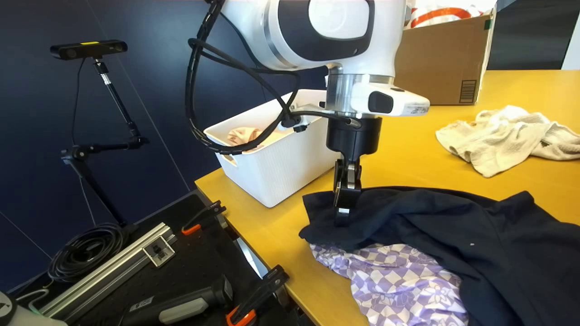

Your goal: Put the black shirt and the purple dress into the laundry basket

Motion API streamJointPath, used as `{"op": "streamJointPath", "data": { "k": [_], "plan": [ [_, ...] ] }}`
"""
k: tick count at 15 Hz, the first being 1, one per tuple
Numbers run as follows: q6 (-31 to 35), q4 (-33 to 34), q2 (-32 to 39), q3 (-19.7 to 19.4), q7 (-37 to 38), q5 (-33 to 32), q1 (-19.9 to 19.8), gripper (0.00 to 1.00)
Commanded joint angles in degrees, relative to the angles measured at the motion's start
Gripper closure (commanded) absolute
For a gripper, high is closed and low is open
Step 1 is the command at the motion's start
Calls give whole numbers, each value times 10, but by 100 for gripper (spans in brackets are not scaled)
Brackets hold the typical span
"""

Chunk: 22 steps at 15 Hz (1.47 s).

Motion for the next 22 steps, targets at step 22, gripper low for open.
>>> {"op": "streamJointPath", "data": {
  "k": [22],
  "plan": [
    [-247,349,-97,49,58,-139,96,99]
  ]
}}
